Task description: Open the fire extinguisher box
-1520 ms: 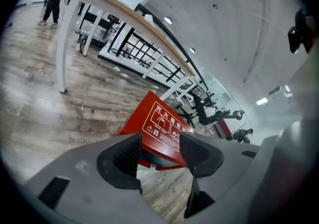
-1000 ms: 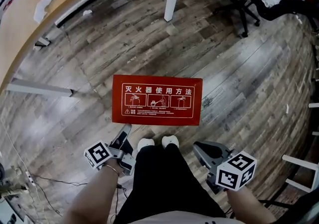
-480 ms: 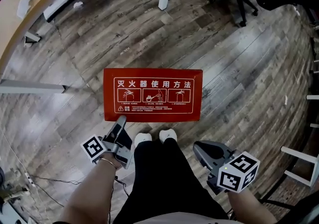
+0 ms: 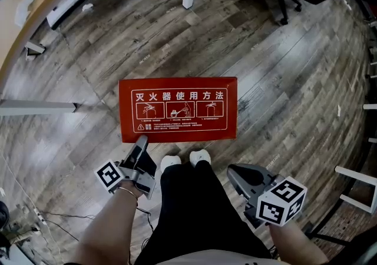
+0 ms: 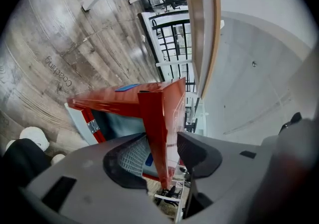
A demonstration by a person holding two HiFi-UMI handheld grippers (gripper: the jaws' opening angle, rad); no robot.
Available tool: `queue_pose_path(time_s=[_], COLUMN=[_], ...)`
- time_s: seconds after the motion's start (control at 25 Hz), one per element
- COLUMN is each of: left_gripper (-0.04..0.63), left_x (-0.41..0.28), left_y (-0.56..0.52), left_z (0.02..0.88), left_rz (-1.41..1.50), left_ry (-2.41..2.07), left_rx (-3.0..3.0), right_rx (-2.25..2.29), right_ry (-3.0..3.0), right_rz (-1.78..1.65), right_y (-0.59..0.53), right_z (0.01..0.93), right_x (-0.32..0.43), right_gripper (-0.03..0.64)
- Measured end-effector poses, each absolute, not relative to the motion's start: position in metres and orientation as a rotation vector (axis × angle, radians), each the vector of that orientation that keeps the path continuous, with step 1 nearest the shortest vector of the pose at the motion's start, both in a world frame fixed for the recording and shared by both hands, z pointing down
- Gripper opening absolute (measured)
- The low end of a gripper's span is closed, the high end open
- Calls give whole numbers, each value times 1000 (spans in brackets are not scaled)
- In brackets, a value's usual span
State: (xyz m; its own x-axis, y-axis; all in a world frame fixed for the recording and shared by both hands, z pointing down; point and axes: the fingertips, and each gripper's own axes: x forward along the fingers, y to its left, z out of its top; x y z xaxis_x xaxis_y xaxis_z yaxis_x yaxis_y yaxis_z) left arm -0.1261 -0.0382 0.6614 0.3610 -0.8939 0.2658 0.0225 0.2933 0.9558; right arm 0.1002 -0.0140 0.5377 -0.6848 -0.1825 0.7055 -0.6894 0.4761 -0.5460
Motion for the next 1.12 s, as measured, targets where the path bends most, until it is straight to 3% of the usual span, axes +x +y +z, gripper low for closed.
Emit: queue_pose_path(time_s=[0.08,1.12], left_gripper=[147,104], left_x=[-126,-132], left_y=[-37,-44], left_z=[662,582], left_rz=[-760,-870], left_ry=[-1019,-926], left_rx=[1100,1135], right_rx=[718,768], right_ry=[-2154,-2251], right_rz=[1159,1077], right_y=[-12,-8], right_z=[538,486], right_x=[100,81], right_gripper=[11,11])
